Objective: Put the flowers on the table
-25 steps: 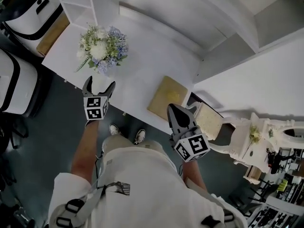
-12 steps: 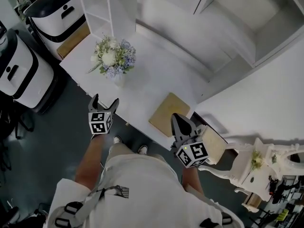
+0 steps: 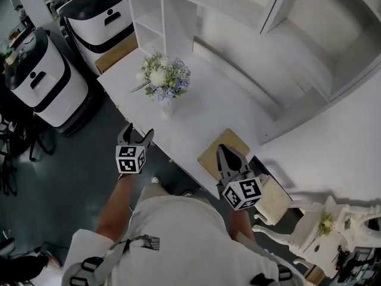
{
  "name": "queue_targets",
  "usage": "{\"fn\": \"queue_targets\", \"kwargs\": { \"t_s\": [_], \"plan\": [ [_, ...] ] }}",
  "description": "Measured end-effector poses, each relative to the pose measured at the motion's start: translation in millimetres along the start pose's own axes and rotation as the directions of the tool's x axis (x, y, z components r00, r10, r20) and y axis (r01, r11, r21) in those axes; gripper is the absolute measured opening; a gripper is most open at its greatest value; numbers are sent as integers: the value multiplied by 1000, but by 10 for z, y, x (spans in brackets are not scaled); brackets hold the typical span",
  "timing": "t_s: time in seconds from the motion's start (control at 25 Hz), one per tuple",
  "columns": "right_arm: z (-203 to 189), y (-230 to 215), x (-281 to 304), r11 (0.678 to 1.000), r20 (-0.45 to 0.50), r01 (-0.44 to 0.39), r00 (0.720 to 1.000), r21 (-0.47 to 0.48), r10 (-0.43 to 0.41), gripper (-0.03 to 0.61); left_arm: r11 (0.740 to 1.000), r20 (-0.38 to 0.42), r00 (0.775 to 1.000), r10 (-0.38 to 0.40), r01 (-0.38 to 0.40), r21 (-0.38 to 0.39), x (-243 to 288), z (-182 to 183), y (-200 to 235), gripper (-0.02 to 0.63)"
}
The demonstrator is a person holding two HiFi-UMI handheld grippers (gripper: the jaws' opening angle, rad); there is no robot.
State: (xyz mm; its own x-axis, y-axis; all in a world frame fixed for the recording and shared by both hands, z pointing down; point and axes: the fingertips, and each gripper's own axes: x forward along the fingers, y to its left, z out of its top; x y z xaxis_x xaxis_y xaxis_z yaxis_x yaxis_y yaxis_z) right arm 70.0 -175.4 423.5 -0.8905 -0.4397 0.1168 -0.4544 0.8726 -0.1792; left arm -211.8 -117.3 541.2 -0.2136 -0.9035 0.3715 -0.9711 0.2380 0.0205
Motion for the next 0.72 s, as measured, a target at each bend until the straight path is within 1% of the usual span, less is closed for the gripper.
{"fn": "queue_targets", "kwargs": {
  "t_s": [0.08, 0.2, 0.32, 0.36, 0.48, 0.6, 0.72],
  "plan": [
    [-10, 59, 58, 1000, -3, -23, 1000, 1, 23, 9, 1000, 6, 1000, 27, -28, 7, -98, 24, 61, 339],
    [-17, 121, 133, 998, -2, -56, 998, 36, 56, 9, 996, 27, 996, 85, -85, 3, -269, 89, 194, 259],
    [16, 179, 180, 993, 8, -84, 996, 78, 84, 9, 994, 45, 993, 111, -111, -15, -421, 166, 280, 192],
    [30, 207, 197, 992, 10, -93, 996, 82, 93, 9, 993, 52, 992, 118, -117, -17, -474, 195, 307, 156],
    [95, 284, 263, 990, 18, -117, 993, 79, 115, 9, 991, 68, 988, 135, -135, -19, -607, 286, 398, 88],
    [173, 325, 292, 988, 23, -133, 991, 77, 132, 9, 988, 98, 983, 156, -154, -28, -722, 405, 455, 40],
    [245, 347, 299, 984, 24, -159, 987, 77, 158, 9, 985, 158, 973, 171, -168, -30, -873, 630, 480, 15]
  ]
}}
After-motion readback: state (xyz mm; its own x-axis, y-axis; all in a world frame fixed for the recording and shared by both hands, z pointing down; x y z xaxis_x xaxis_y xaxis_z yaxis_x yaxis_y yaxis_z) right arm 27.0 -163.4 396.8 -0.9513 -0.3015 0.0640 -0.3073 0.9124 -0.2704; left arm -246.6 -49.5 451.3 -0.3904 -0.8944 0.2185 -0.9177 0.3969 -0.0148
